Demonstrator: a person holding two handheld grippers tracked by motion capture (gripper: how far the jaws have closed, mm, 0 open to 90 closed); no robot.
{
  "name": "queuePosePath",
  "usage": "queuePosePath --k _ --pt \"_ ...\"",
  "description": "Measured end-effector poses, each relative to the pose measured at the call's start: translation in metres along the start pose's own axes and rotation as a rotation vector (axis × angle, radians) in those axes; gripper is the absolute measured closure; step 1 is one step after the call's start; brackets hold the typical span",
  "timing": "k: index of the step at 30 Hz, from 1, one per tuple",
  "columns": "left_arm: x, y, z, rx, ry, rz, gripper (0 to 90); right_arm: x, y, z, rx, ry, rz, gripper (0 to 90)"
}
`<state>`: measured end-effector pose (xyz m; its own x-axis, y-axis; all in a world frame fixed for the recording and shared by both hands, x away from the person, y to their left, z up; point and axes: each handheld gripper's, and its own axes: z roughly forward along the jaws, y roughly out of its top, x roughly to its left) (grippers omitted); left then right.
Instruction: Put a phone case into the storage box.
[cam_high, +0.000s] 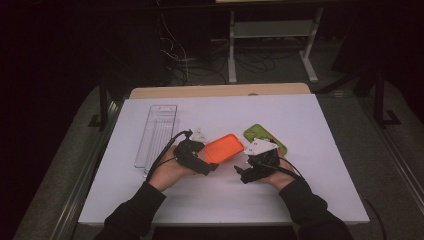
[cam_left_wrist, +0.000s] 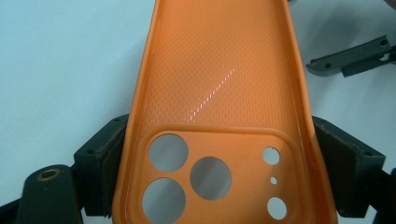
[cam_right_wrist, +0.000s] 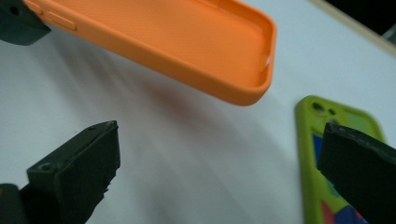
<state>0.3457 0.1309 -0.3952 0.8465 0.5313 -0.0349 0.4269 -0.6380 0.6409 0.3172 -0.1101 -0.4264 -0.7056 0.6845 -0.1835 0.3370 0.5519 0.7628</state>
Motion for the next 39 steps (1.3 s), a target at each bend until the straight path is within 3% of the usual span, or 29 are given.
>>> queuePosePath --k 7,21,23,26,28,31,35,37,39 --pt "0.0 0.0 0.0 0.003 -0.008 0.0 15.8 0.004 -0.001 -0.001 -0.009 -0.082 -0.128 0.0" --pt "0.001 0.0 0.001 0.008 -0.011 0.007 15.8 0.012 0.0 -0.003 -0.035 -0.195 -0.355 0.0" --pt "0.003 0.0 0.0 0.018 -0.008 0.042 15.8 0.014 -0.001 -0.003 -0.034 -0.211 -0.385 0.0" --pt "0.0 -0.001 0.002 -0.007 -0.004 -0.006 15.8 0.018 -0.001 -0.002 -0.037 -0.243 -0.427 0.0" --pt "-0.001 -0.001 0.003 -0.019 -0.006 -0.021 15.8 0.021 -0.001 -0.002 -0.042 -0.271 -0.466 0.0" --pt "0.0 -0.001 0.002 -0.007 -0.007 -0.006 15.8 0.023 -0.001 -0.003 -0.05 -0.301 -0.537 0.0" --pt "-0.001 -0.001 0.002 -0.009 -0.012 -0.017 15.8 0.028 -0.001 -0.003 -0.058 -0.363 -0.666 0.0" --pt "0.0 -0.001 0.001 0.009 -0.009 0.006 15.8 0.029 -0.001 -0.004 -0.055 -0.382 -0.723 0.0" --pt "0.0 -0.001 0.001 0.011 -0.01 0.009 15.8 0.03 -0.002 -0.004 -0.068 -0.4 -0.74 0.0"
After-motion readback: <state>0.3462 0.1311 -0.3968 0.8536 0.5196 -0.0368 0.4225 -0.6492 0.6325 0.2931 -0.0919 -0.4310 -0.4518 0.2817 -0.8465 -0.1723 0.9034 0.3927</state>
